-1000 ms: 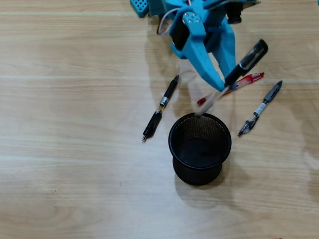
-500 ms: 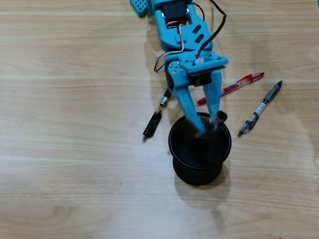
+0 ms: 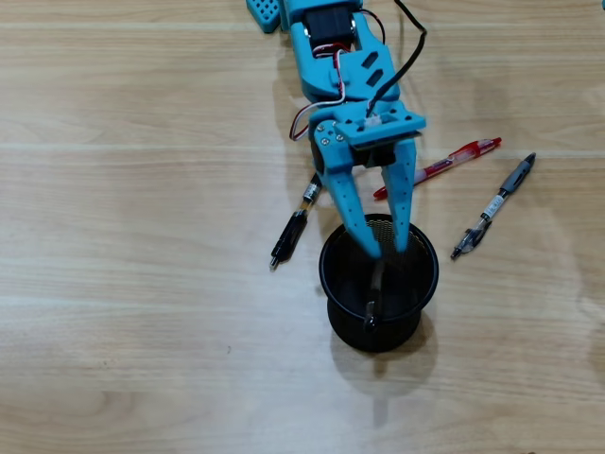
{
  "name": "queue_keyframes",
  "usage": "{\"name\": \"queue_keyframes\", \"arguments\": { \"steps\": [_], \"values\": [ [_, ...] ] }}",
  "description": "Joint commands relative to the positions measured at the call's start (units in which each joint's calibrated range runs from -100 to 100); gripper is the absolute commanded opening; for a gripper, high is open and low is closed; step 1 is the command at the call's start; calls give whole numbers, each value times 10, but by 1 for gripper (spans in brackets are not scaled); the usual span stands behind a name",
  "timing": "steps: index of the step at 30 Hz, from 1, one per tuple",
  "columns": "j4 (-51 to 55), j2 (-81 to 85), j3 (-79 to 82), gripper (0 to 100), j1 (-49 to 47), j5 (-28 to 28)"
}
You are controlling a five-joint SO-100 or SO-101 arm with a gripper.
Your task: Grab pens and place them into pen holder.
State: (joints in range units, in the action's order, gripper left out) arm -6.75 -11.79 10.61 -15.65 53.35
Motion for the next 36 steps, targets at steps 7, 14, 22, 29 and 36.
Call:
{"name": "queue_keyframes", "arguments": {
  "steps": [7, 14, 22, 29, 36],
  "values": [
    [177, 238, 88, 2, 34, -40],
    [510, 394, 96, 2, 65, -83],
    [625, 545, 247, 2, 78, -80],
    [632, 658, 373, 2, 75, -78],
    [631, 676, 411, 2, 53, -28]
  ]
}}
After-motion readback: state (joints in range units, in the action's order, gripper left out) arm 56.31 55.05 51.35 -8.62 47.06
